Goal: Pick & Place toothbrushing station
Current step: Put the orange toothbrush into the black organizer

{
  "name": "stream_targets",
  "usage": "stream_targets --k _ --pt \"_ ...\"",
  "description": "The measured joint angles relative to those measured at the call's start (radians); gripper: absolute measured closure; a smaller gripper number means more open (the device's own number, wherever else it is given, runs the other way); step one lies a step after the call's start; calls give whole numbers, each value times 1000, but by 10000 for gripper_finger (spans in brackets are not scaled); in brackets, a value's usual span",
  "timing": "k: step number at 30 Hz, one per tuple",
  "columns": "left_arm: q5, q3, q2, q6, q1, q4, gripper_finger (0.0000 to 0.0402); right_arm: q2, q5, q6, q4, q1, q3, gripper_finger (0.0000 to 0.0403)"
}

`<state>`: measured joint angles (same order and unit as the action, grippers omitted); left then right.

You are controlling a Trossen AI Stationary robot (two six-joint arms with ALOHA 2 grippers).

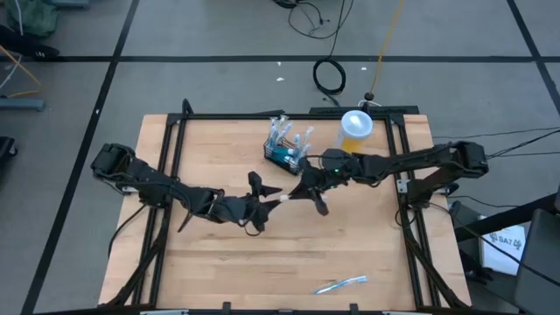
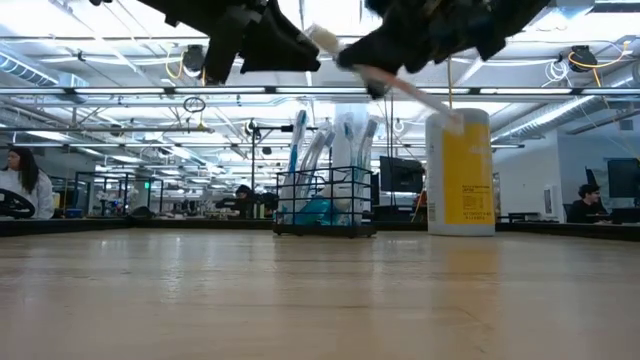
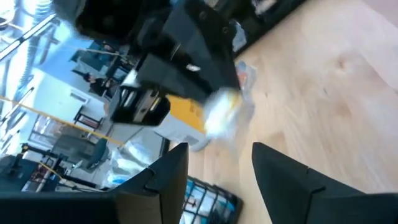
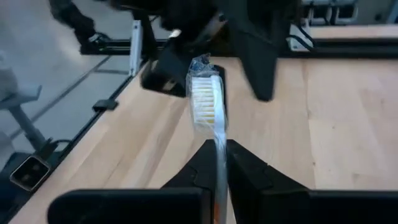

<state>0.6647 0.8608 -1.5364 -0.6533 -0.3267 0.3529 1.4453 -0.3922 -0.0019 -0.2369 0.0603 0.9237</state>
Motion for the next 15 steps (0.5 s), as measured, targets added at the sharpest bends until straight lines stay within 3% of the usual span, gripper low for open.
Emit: stream_targets --k 3,7,10,15 --pt "0 0 0 1 -1 43 217 -66 14 -53 0 -17 -31 388" --pt "1 0 0 -20 -3 60 217 -179 162 -91 -125 -43 -127 390" --pt "2 0 0 -25 -2 62 217 -245 252 -129 -395 -55 -253 391" --pt "10 -1 0 -46 7 68 217 -207 361 -179 -1059 -55 -485 390"
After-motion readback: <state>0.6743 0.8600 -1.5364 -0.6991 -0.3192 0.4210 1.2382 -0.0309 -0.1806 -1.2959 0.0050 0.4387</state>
